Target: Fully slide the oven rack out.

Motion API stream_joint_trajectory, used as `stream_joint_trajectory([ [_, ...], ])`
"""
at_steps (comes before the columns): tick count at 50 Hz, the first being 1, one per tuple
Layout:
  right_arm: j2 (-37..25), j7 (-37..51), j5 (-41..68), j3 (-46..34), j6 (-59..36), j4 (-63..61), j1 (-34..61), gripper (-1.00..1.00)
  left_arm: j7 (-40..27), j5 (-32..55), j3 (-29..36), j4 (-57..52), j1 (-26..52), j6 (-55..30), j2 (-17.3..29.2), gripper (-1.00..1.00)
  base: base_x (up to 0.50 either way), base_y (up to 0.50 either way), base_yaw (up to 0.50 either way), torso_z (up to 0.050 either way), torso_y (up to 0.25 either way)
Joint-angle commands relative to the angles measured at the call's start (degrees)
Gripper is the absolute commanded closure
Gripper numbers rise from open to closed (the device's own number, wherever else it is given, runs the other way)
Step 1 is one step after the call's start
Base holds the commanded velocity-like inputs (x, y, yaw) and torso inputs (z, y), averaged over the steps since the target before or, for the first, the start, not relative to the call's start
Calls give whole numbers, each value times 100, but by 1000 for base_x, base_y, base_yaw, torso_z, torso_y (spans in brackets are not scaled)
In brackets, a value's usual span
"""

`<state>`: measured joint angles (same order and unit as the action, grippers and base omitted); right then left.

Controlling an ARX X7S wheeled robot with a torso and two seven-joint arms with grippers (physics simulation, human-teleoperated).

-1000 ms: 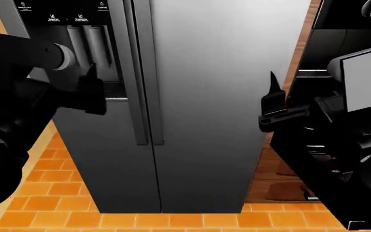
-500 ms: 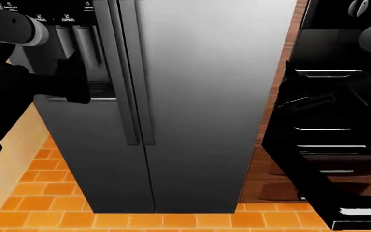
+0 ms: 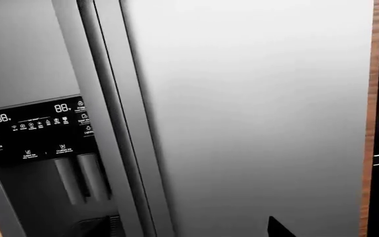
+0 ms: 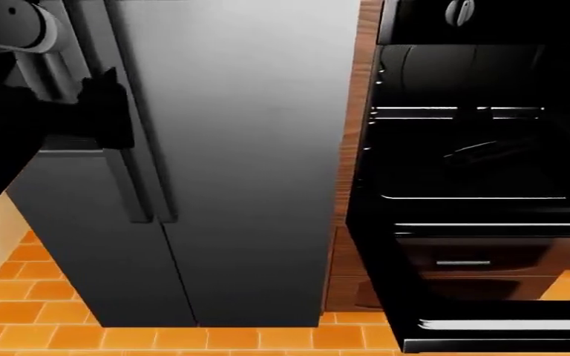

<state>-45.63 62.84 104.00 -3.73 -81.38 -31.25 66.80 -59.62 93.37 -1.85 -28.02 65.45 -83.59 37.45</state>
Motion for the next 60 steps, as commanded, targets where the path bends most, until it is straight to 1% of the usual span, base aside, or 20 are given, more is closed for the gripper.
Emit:
stream_joint_trajectory([
  [1,-39,-191,-200,-44,24,35,-63,-100,-132,140,165,110,33,140,36,-100,0,-500,0,0,0],
  [8,-83,-415,-439,18,54,18,-207,-100,-159,132,217,200,-7,269,-14,-100,0,-500,0,0,0],
  [17,-89,-560,-620,69,169,-50,-451,-100,-284,175,256,212,-112,344,73,-100,0,-500,0,0,0],
  [27,-210,-679,-723,136,247,-106,-619,-100,-371,279,408,221,-28,374,60,-100,0,-500,0,0,0],
  [38,-214,-736,-805,116,344,-156,-728,-100,-191,173,516,73,-203,417,57,-100,0,-500,0,0,0],
  [48,-251,-774,-844,82,400,-147,-785,-100,-241,281,581,151,-15,465,123,-100,0,-500,0,0,0],
  [60,-284,-841,-923,19,439,-165,-747,-100,-91,157,516,37,-245,626,172,-100,0,-500,0,0,0],
])
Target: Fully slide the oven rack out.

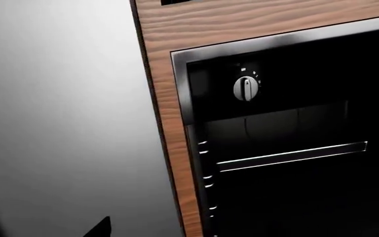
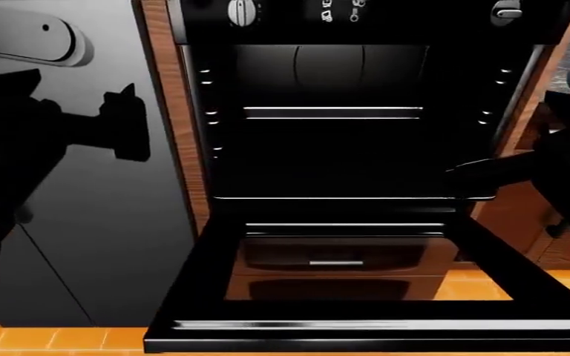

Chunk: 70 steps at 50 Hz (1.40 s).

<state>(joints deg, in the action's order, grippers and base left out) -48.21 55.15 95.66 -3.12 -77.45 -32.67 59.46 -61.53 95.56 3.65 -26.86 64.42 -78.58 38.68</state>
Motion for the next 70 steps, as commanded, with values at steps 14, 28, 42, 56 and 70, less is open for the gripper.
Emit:
stream_joint_trajectory([
  [14,-45,-107,-125,-61,156,-41,-97,-100,138,-102,5,-80,-213,222,92,-100,-1,-491,0,0,0],
  [28,-54,-199,-241,-71,261,-83,-195,-100,126,-84,52,-103,-228,291,134,-100,269,-246,0,0,0],
  [42,1,-225,-271,-260,245,-62,-106,-100,199,-148,101,-111,-287,367,162,-100,463,-8,0,0,0],
  [56,-36,-70,-68,-342,284,-49,-46,-100,248,-177,195,-138,-273,380,214,-100,363,-1,0,0,1],
  [70,-97,86,152,-376,369,-21,-60,-100,278,-182,253,-114,-273,448,224,-100,278,0,0,0,0],
])
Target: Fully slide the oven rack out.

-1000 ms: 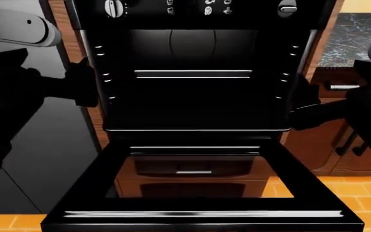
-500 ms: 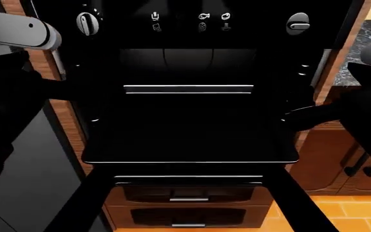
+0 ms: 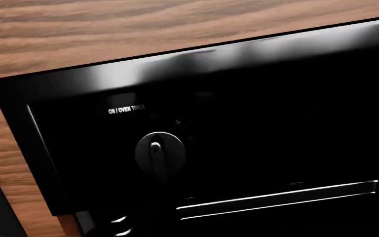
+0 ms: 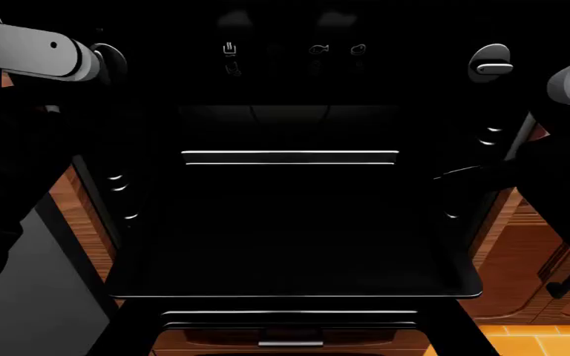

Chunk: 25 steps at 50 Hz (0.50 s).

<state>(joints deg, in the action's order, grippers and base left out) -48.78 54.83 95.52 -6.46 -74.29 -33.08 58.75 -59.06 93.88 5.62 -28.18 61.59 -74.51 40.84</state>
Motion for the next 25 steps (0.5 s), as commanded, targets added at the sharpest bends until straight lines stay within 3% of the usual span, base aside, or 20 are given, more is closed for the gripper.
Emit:
stream_joint_trajectory([
  [1,-43,125,175,-45,57,22,11,-100,26,-6,65,24,25,40,8,-100,246,0,0,0,0],
  [7,-54,183,264,-61,107,65,-1,-100,42,7,87,45,22,69,12,-100,178,0,0,0,2],
  [15,-142,786,1167,-293,239,184,315,-100,-110,265,203,182,35,31,45,-100,0,0,0,0,0],
  [25,-211,1256,1964,-512,566,248,342,-100,-807,1299,444,383,146,81,241,-100,0,0,0,0,0],
])
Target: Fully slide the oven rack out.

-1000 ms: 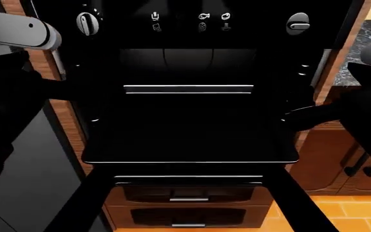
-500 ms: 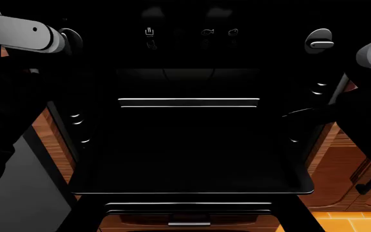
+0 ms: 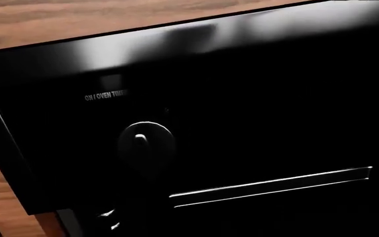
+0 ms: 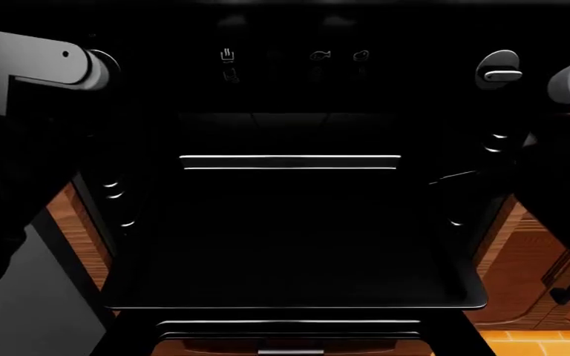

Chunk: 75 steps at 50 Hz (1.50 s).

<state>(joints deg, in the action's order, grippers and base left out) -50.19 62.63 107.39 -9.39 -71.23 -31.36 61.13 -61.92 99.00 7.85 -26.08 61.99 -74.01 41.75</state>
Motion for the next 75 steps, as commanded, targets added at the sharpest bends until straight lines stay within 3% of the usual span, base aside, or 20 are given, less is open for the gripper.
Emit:
stream_joint_trajectory([
  [1,-74,504,827,-237,284,77,98,-100,-579,883,255,185,116,43,170,-100,0,0,0,0,0],
  [13,-70,668,1109,-507,310,175,386,-100,-848,1457,521,326,255,180,207,-100,0,0,0,0,-79],
  [32,-57,479,835,-489,312,79,137,-100,-916,1585,662,295,307,290,242,-100,0,0,0,0,-245],
  [54,-7,347,672,-562,328,138,141,-100,-798,1488,739,321,287,392,180,-100,0,0,0,0,-186],
  [75,317,-139,100,-848,107,654,335,-100,-580,1274,955,532,387,381,-24,-100,0,0,0,0,-72],
])
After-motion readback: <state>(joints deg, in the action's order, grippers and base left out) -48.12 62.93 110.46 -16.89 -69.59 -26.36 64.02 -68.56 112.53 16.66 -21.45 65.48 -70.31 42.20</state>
